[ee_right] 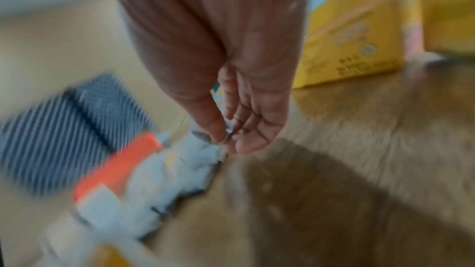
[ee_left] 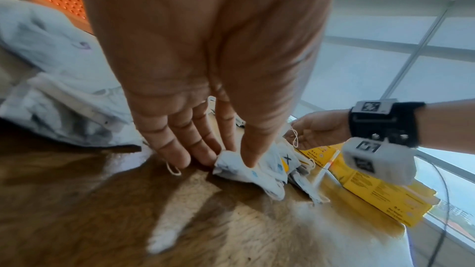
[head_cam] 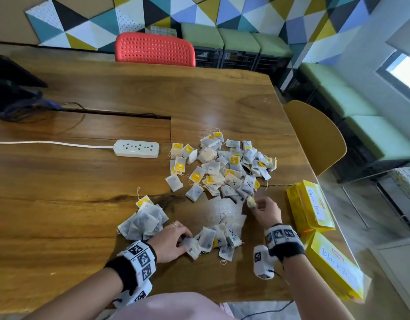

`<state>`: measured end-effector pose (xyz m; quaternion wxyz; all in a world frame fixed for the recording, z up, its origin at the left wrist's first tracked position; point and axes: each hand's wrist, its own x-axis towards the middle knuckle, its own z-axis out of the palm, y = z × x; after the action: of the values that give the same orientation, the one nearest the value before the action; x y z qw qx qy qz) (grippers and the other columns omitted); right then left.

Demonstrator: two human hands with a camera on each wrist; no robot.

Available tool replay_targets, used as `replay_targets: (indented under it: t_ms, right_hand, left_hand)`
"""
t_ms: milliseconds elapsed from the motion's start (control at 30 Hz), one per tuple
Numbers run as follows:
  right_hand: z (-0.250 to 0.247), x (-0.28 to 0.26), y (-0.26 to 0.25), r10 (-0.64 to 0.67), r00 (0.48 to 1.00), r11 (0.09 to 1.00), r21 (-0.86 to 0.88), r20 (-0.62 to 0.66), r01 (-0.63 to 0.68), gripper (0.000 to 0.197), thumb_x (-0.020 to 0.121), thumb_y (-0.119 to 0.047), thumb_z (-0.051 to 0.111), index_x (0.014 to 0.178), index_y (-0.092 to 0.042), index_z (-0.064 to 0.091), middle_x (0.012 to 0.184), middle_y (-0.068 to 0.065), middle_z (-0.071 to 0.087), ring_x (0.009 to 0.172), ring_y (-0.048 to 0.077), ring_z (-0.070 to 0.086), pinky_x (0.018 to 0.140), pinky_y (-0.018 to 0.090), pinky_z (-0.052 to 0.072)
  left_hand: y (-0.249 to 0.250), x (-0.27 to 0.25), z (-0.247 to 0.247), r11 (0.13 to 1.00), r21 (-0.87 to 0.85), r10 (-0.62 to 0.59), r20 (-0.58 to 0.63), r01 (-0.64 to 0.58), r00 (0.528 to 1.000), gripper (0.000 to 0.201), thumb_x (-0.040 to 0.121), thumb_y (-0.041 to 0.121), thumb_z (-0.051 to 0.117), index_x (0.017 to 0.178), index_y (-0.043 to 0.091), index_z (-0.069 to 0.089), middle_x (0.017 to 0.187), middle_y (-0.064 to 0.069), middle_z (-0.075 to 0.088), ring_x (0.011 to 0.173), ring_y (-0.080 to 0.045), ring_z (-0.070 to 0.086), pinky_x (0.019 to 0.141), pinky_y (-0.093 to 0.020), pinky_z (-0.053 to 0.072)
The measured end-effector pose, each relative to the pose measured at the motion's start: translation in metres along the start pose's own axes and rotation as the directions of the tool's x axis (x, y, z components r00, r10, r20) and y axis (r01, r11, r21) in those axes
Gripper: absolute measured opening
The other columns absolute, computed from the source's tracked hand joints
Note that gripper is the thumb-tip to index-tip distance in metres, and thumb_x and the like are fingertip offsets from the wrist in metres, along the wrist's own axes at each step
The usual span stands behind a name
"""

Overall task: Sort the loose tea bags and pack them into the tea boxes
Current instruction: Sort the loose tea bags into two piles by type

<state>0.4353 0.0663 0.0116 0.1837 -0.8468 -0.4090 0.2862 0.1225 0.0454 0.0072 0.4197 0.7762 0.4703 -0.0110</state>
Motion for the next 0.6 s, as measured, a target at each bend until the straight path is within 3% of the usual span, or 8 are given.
replay_targets:
  t_ms: [67, 133, 200, 300, 400, 467, 500, 600]
  right_hand:
    - [-0.007, -0.014, -0.001, 0.119, 0.983, 0.875, 0.452, 0.141, -0.171, 0.021, 0.092, -0.009, 0.058, 0.113, -0.003, 0.059, 0.099, 0.013, 0.064, 0.076, 0.024, 0.062, 0.068, 0.036, 0.054]
    - [-0.012, -0.035, -0.005, 0.111, 0.935, 0.519, 0.782, 0.338, -0.345, 0.026, 0.095, 0.002, 0.04, 0.114, -0.001, 0.058, 0.096, 0.019, 0.057, 0.069, 0.021, 0.056, 0.058, 0.031, 0.049]
    - [-0.019, -0.056, -0.013, 0.037, 0.906, 0.294, 0.862, 0.422, -0.413, 0.033, 0.092, 0.005, 0.031, 0.109, 0.002, 0.059, 0.086, 0.017, 0.056, 0.064, 0.018, 0.053, 0.053, 0.026, 0.046]
    - [-0.023, -0.076, -0.024, -0.051, 0.875, 0.094, 0.874, 0.482, -0.477, 0.031, 0.092, 0.001, 0.029, 0.098, 0.003, 0.059, 0.073, 0.011, 0.057, 0.06, 0.015, 0.05, 0.049, 0.02, 0.046]
    - [-0.021, -0.087, -0.036, -0.116, 0.852, 0.01, 0.858, 0.511, -0.514, 0.019, 0.072, -0.001, 0.062, 0.09, 0.003, 0.058, 0.072, 0.01, 0.052, 0.057, 0.015, 0.05, 0.048, 0.02, 0.045]
    - [-0.022, -0.09, -0.041, -0.165, 0.846, -0.007, 0.857, 0.507, -0.515, 0.053, 0.036, 0.002, 0.084, 0.084, 0.004, 0.062, 0.073, 0.01, 0.05, 0.057, 0.016, 0.051, 0.047, 0.021, 0.045]
    - [-0.024, -0.091, -0.044, -0.198, 0.841, -0.038, 0.853, 0.504, -0.52, 0.063, 0.028, 0.003, 0.086, 0.086, 0.004, 0.062, 0.074, 0.01, 0.051, 0.057, 0.015, 0.051, 0.047, 0.021, 0.045]
    - [-0.034, -0.096, -0.057, -0.28, 0.82, -0.1, 0.834, 0.499, -0.542, 0.069, 0.032, 0.006, 0.085, 0.094, 0.001, 0.055, 0.077, 0.011, 0.051, 0.057, 0.014, 0.05, 0.047, 0.021, 0.045]
  left_hand:
    - [0.001, 0.001, 0.0, 1.0, 0.001, -0.005, 0.004, 0.005, 1.0, 0.032, 0.09, 0.03, 0.061, 0.121, 0.027, 0.057, 0.12, 0.01, 0.046, 0.102, -0.004, 0.053, 0.093, -0.018, 0.044]
    - [0.003, 0.003, -0.002, 1.0, 0.001, 0.0, 0.011, 0.0, 1.0, 0.03, 0.091, 0.03, 0.059, 0.121, 0.027, 0.058, 0.121, 0.01, 0.047, 0.102, -0.004, 0.054, 0.092, -0.017, 0.042]
    - [0.007, 0.005, -0.006, 1.0, 0.004, 0.01, 0.017, -0.01, 1.0, 0.03, 0.091, 0.029, 0.058, 0.121, 0.028, 0.058, 0.122, 0.01, 0.047, 0.102, -0.004, 0.053, 0.09, -0.015, 0.041]
    - [0.013, 0.006, -0.016, 1.0, -0.018, 0.018, -0.007, -0.019, 1.0, 0.028, 0.092, 0.029, 0.059, 0.119, 0.03, 0.058, 0.123, 0.011, 0.048, 0.103, -0.003, 0.053, 0.091, -0.017, 0.044]
    - [0.024, 0.01, -0.026, 0.996, -0.081, 0.04, -0.072, -0.046, 0.997, 0.024, 0.091, 0.027, 0.061, 0.114, 0.03, 0.061, 0.119, 0.011, 0.051, 0.097, -0.002, 0.055, 0.086, -0.017, 0.046]
    - [0.034, 0.014, -0.032, 0.988, -0.127, 0.074, -0.101, -0.086, 0.992, 0.021, 0.091, 0.025, 0.062, 0.111, 0.029, 0.062, 0.116, 0.01, 0.054, 0.094, -0.002, 0.057, 0.077, -0.009, 0.043]
    - [0.04, 0.016, -0.034, 0.984, -0.14, 0.096, -0.114, -0.112, 0.989, 0.021, 0.091, 0.024, 0.062, 0.111, 0.028, 0.062, 0.115, 0.01, 0.055, 0.093, -0.001, 0.057, 0.073, -0.006, 0.041]
    - [0.06, 0.02, -0.043, 0.96, -0.214, 0.148, -0.162, -0.181, 0.976, 0.031, 0.091, 0.026, 0.061, 0.122, 0.026, 0.058, 0.12, 0.009, 0.055, 0.101, -0.001, 0.055, 0.075, -0.008, 0.043]
